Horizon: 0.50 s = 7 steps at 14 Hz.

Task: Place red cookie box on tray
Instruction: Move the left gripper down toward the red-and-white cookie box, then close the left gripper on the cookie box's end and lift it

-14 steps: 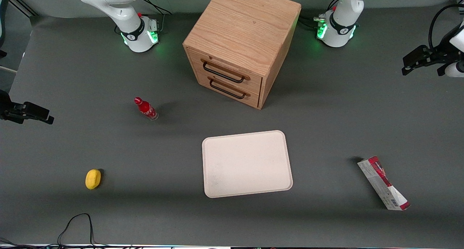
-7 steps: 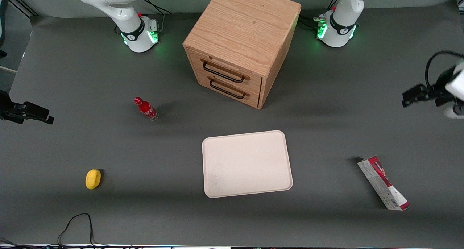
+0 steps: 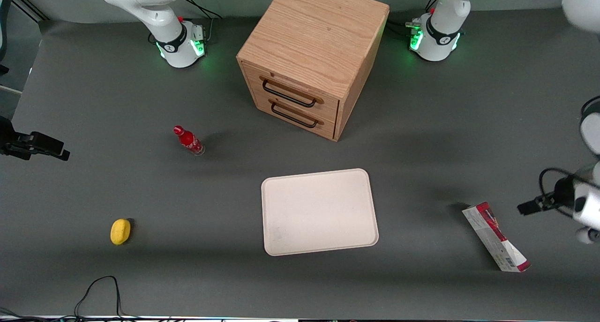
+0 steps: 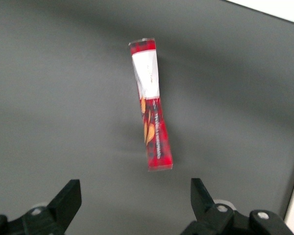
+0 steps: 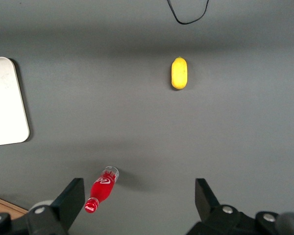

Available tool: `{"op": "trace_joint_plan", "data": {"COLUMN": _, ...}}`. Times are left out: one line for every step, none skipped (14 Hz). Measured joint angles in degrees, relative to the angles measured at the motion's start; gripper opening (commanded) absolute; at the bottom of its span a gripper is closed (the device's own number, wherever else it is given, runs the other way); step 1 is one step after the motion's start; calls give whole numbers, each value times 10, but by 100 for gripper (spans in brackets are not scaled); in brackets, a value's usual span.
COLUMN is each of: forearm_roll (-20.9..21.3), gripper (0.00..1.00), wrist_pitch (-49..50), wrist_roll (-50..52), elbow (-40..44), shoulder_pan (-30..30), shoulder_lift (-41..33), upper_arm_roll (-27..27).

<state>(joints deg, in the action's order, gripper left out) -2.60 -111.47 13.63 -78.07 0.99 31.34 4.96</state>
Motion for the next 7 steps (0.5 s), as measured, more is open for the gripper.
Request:
{"op": "trace_joint_plan", "data": {"forearm_roll": -15, "gripper": 99, "wrist_pitch": -28, "wrist_roll": 4, "elbow": 4, "shoulder_pan": -3, "shoulder_lift": 28, "upper_arm_roll": 9}}
{"op": "trace_joint_plan", "data": {"forearm_roll": -27, "gripper": 99, "wrist_pitch": -55, "wrist_roll": 5, "elbow": 7, "shoulder_pan": -6, "shoulder_lift": 55, "upper_arm_roll": 18}}
{"op": "trace_joint_plan", "data": {"forearm_roll": -35, "gripper": 99, "wrist_pitch": -81, "wrist_roll": 5, "elbow": 8, "shoulder_pan": -10, "shoulder_lift": 77, "upper_arm_roll": 25}}
{"op": "trace_joint_plan", "data": {"forearm_roll": -39, "gripper": 99, "wrist_pitch": -106, "wrist_roll": 6, "elbow": 9, "shoulder_pan": -13, "shoulder_lift": 97, "upper_arm_roll": 28}}
{"op": "trace_joint_plan", "data": {"forearm_roll": -41, "gripper": 99, "wrist_pitch": -130, "wrist_roll": 9, "elbow": 10, "shoulder_pan": -18, "shoulder_lift": 114, "upper_arm_roll": 30}}
{"op": "trace_joint_plan", "data": {"forearm_roll": -41, "gripper": 99, "wrist_pitch": -151, "wrist_roll": 12, "elbow": 11, "shoulder_pan": -23, "shoulder_lift": 131, "upper_arm_roll": 34}}
{"op": "trace_joint_plan", "data": {"forearm_roll": -41, "gripper": 93, "wrist_pitch": -169, "wrist_roll": 16, "elbow": 13, "shoulder_pan": -28, "shoulder_lift": 146, "upper_arm_roll": 40}}
